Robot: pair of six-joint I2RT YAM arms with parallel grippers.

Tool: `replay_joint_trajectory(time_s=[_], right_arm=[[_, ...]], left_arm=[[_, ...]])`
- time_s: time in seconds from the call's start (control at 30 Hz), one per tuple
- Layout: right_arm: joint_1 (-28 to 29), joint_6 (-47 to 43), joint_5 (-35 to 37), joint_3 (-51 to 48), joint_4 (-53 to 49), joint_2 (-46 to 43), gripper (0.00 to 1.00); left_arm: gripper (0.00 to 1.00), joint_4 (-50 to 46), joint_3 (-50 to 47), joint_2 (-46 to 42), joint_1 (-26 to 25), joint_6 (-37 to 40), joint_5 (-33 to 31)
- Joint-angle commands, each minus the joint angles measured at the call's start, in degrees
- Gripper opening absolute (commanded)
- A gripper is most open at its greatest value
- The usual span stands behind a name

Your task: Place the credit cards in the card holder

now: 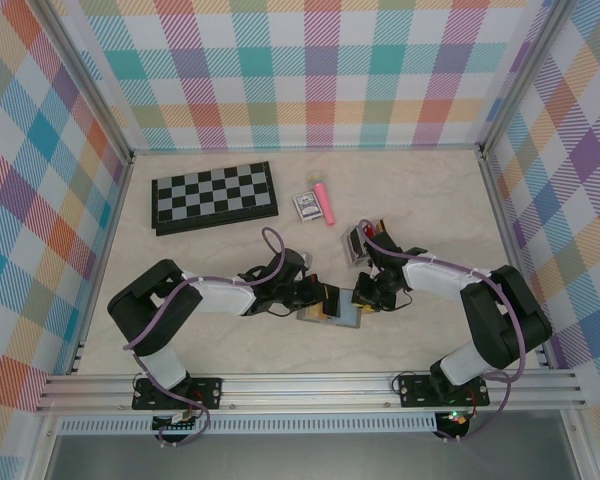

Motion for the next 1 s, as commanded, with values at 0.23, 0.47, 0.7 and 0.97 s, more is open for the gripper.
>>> replay_joint_trajectory(time_s=[0.23, 0.47, 0.7, 0.97], right_arm=[[0.45, 0.17, 3.37, -2.05, 0.70, 4.05, 0.21], [0.41, 0.24, 3.11, -2.07, 1.15, 4.55, 0.21], [0.39, 0.34, 3.20, -1.84, 0.92, 4.14, 0.21], [0.41, 0.37, 3.11, -1.59, 0.99, 4.27, 0.21]], left_arm=[[0.00, -5.61, -0.42, -1.23, -1.29, 2.45, 2.37], [0.00, -3.20, 0.58, 1.03, -1.21, 1.88, 4.03], [0.00, -5.57, 0.81, 1.22, -1.32, 2.11, 3.70], [0.00, -8.32, -0.71, -1.18, -1.21, 3.21, 1.46]])
